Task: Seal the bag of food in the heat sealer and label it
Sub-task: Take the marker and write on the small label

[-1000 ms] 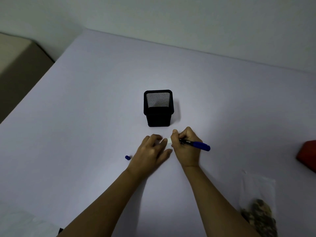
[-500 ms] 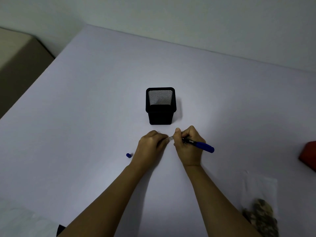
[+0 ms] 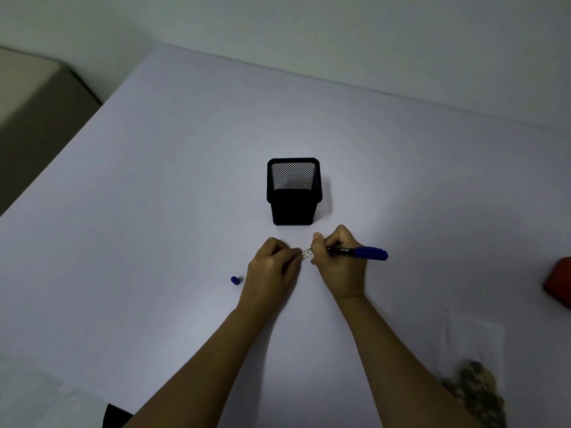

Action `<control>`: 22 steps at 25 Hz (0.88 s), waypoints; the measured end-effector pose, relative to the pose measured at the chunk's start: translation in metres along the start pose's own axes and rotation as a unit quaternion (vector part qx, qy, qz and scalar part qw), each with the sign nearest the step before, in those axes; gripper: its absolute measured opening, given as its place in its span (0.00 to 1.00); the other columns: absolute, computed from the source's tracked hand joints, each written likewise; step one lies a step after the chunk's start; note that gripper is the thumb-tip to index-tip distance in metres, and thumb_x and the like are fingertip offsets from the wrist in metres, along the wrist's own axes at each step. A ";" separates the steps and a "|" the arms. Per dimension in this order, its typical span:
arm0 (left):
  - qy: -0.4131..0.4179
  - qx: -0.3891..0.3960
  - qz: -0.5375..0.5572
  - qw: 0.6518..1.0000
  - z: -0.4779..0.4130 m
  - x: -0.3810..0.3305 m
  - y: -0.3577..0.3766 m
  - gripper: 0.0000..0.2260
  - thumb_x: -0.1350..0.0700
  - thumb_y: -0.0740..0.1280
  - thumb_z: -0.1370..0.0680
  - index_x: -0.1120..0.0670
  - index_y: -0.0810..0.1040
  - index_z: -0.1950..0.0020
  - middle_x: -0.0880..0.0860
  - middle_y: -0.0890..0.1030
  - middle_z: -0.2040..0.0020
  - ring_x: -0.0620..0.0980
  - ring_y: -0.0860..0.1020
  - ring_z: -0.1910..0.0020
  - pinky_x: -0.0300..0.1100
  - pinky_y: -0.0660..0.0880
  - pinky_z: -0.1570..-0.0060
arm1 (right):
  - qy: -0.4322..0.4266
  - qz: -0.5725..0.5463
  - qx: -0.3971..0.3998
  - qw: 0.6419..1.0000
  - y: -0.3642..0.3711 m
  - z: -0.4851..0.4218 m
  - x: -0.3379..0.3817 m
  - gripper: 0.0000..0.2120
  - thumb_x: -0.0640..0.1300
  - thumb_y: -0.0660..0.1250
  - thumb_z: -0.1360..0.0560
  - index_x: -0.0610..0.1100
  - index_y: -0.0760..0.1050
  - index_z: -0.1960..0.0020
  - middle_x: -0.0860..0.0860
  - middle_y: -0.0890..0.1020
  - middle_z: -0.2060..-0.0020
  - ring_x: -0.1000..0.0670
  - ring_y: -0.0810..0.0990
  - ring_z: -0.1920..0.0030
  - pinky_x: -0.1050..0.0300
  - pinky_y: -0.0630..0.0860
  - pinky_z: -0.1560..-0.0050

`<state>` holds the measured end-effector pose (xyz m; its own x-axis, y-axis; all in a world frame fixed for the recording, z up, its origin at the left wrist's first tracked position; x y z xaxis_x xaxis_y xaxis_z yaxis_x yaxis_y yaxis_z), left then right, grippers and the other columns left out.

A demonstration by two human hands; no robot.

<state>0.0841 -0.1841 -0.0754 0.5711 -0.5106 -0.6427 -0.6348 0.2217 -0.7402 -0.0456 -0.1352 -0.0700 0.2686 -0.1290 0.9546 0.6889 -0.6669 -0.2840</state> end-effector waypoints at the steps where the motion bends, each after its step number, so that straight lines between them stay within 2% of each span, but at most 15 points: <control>1: 0.000 -0.004 0.001 1.000 0.000 -0.001 0.001 0.06 0.60 0.71 0.27 0.60 0.84 0.53 0.56 0.80 0.59 0.50 0.78 0.62 0.34 0.72 0.62 | 0.000 0.003 0.000 1.000 0.000 0.000 0.000 0.16 0.41 0.68 0.27 0.50 0.64 0.69 0.56 0.76 0.77 0.50 0.80 0.71 0.61 0.75 0.70; 5: 0.002 -0.019 0.000 1.000 0.003 -0.002 0.002 0.06 0.60 0.70 0.27 0.61 0.83 0.54 0.56 0.80 0.59 0.50 0.78 0.62 0.35 0.72 0.62 | 0.018 0.015 0.012 1.000 0.002 0.000 0.002 0.16 0.39 0.68 0.26 0.48 0.65 0.69 0.48 0.77 0.75 0.52 0.81 0.71 0.55 0.77 0.69; 10: 0.001 -0.021 -0.006 1.000 0.003 -0.002 0.003 0.07 0.59 0.68 0.27 0.61 0.83 0.55 0.56 0.80 0.60 0.50 0.77 0.62 0.33 0.71 0.60 | -0.037 0.066 0.030 0.997 0.003 0.001 0.006 0.13 0.39 0.68 0.27 0.36 0.69 0.66 0.40 0.79 0.73 0.41 0.81 0.70 0.52 0.77 0.70; 13: 0.001 -0.023 -0.007 1.000 0.004 -0.002 0.002 0.07 0.58 0.68 0.26 0.61 0.83 0.55 0.56 0.80 0.60 0.49 0.77 0.62 0.31 0.70 0.59 | -0.045 0.068 0.025 0.996 0.004 0.000 0.007 0.14 0.42 0.67 0.28 0.35 0.69 0.67 0.40 0.78 0.73 0.40 0.80 0.71 0.51 0.77 0.71; 17: 0.000 -0.022 -0.008 1.000 0.003 -0.002 0.003 0.08 0.57 0.67 0.26 0.61 0.83 0.55 0.56 0.80 0.60 0.49 0.77 0.62 0.32 0.70 0.59 | -0.051 0.070 0.022 0.996 0.005 -0.001 0.008 0.14 0.43 0.66 0.29 0.35 0.69 0.67 0.40 0.78 0.74 0.41 0.78 0.72 0.55 0.75 0.72; 20: -0.002 -0.023 -0.007 1.000 0.004 -0.002 0.002 0.09 0.57 0.67 0.26 0.61 0.83 0.55 0.56 0.80 0.60 0.49 0.77 0.62 0.32 0.71 0.60 | -0.061 0.071 0.021 0.995 0.004 0.000 0.007 0.14 0.42 0.66 0.29 0.34 0.69 0.67 0.40 0.77 0.74 0.42 0.77 0.73 0.63 0.71 0.72; 22: 0.001 -0.027 -0.004 1.000 0.004 -0.002 0.001 0.11 0.55 0.65 0.25 0.61 0.83 0.55 0.56 0.80 0.60 0.49 0.77 0.62 0.31 0.70 0.59 | -0.069 0.074 0.024 0.995 0.005 0.000 0.006 0.14 0.42 0.66 0.29 0.34 0.69 0.67 0.40 0.77 0.74 0.42 0.77 0.73 0.63 0.71 0.73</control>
<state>0.0840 -0.1791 -0.0756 0.5749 -0.5140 -0.6366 -0.6574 0.1730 -0.7334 -0.0407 -0.1395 -0.0657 0.4578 -0.1191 0.8810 0.6653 -0.6115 -0.4284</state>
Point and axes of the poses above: each hand's wrist, its own z-axis away from the middle knuckle, its own y-axis out of the palm, x = y × z, the point moved 4 cm from there along -z, towards the middle knuckle
